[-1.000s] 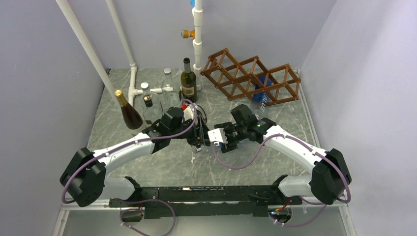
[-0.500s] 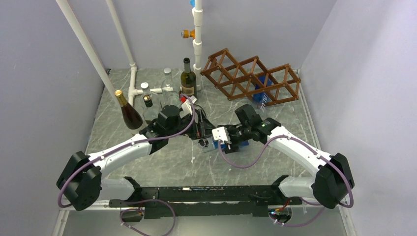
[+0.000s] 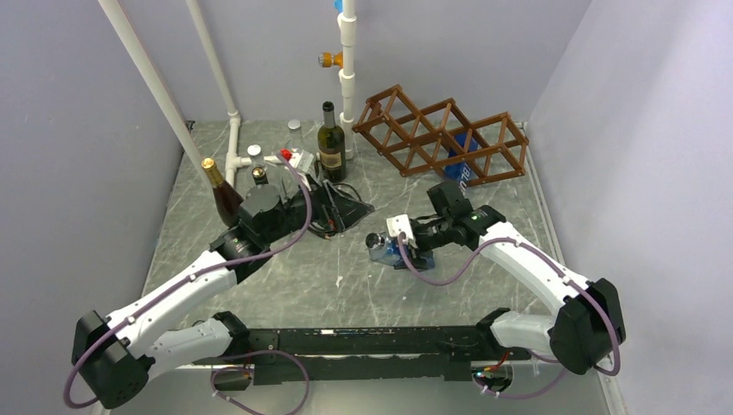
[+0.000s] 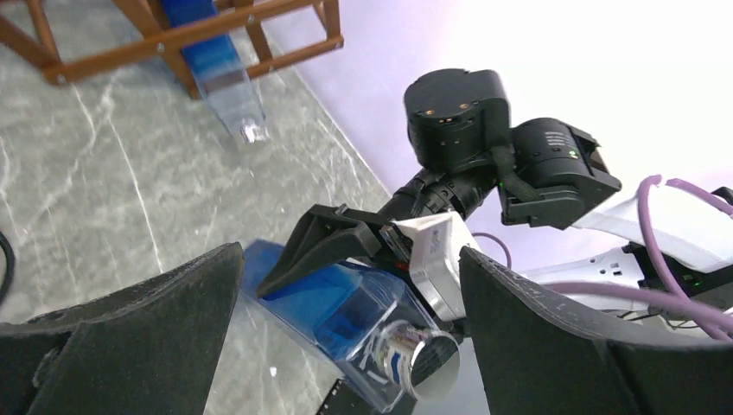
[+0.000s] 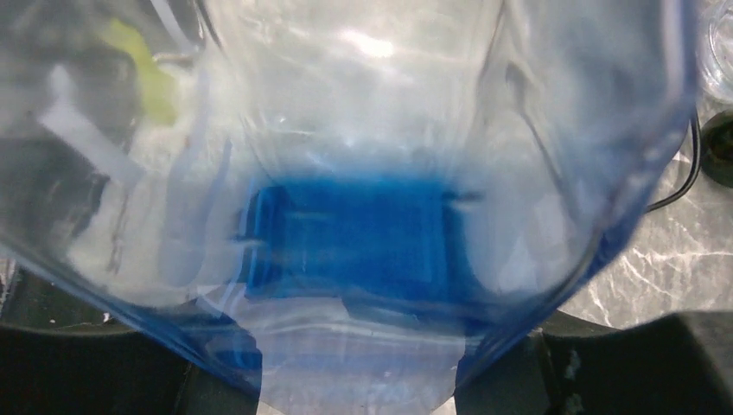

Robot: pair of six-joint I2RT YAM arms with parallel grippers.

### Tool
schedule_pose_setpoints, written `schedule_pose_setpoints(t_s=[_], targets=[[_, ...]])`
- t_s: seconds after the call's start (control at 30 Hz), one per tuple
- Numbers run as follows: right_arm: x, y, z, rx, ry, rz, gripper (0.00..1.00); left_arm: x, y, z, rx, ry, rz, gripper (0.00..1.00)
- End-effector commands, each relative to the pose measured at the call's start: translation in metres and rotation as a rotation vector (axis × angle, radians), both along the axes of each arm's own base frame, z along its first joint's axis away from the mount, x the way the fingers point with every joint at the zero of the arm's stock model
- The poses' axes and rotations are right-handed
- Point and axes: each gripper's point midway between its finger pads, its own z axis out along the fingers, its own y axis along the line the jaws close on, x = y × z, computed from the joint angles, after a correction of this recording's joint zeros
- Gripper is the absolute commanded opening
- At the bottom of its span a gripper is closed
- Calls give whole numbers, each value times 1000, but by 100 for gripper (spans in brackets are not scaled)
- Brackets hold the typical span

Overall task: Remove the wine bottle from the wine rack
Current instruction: Pick up the wine bottle from the wine rack.

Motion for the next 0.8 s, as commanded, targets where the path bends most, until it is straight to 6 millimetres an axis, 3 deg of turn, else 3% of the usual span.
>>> schedule_pose_setpoints(t_s=[0.0,0.13,0.3,0.5,0.77], targets=[[-5,11,47,186,-13,48,0,5,16,37,-29,-211,73,100],[-3,6,55,218,15,24,0,-2,21,42,-64,-294,70,100],[-1,-1,66,258,47,2,0,-26,21,48,-99,-514,-29,100],[-2,-6,74,309,86,-3,0,-44,22,40,-26,-756,-99,99],[-6,-13,83,367,118,8,0,-58,5,34,42,-952,-192,100]])
